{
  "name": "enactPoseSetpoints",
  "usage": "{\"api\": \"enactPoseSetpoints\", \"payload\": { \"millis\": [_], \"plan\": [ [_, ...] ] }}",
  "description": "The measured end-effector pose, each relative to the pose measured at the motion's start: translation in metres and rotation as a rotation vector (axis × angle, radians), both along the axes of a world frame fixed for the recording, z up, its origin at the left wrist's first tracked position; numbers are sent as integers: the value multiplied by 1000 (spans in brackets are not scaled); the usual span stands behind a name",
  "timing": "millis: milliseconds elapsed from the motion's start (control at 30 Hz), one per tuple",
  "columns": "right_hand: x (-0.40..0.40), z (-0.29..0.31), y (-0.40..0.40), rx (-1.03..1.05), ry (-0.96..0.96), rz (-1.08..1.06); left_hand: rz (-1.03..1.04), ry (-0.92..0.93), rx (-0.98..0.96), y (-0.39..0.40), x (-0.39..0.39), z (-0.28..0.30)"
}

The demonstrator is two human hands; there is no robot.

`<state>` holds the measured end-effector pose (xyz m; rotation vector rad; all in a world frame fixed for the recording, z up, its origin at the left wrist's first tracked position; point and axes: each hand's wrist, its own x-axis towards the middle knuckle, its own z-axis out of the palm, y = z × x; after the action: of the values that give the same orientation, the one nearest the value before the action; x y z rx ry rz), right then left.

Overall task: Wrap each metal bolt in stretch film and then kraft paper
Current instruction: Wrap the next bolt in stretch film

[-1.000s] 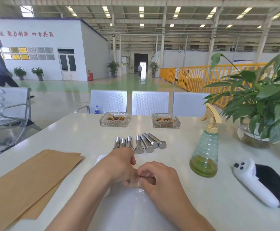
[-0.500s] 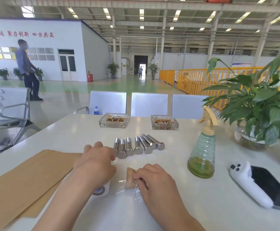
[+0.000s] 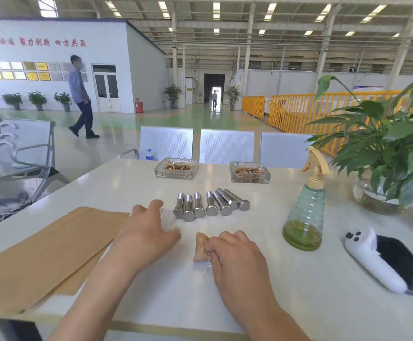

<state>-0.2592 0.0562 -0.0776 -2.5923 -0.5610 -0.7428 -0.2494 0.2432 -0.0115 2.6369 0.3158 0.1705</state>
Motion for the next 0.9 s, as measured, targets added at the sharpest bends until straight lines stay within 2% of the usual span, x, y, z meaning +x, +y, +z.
{"api": "enactPoseSetpoints", "payload": {
  "millis": [200,300,400,500,667,900],
  "plan": [
    [-10,-1,2,4,-42,13,-101,-267,-398,-25,-11,51],
    [-13,1,5,-51,8,33,-169,-299,-478,-47,-12,58],
    [-14,2,7,-86,44,30,-210,-244,-519,-66,-5,58],
    [-19,3,6,-110,53,13,-256,-139,-493,-84,10,57],
    [-21,-2,-4,-88,213,147,-289,27,-400,-104,28,43],
    [-26,5,-6,-148,265,174,-324,118,-215,-123,33,24]
  ]
}}
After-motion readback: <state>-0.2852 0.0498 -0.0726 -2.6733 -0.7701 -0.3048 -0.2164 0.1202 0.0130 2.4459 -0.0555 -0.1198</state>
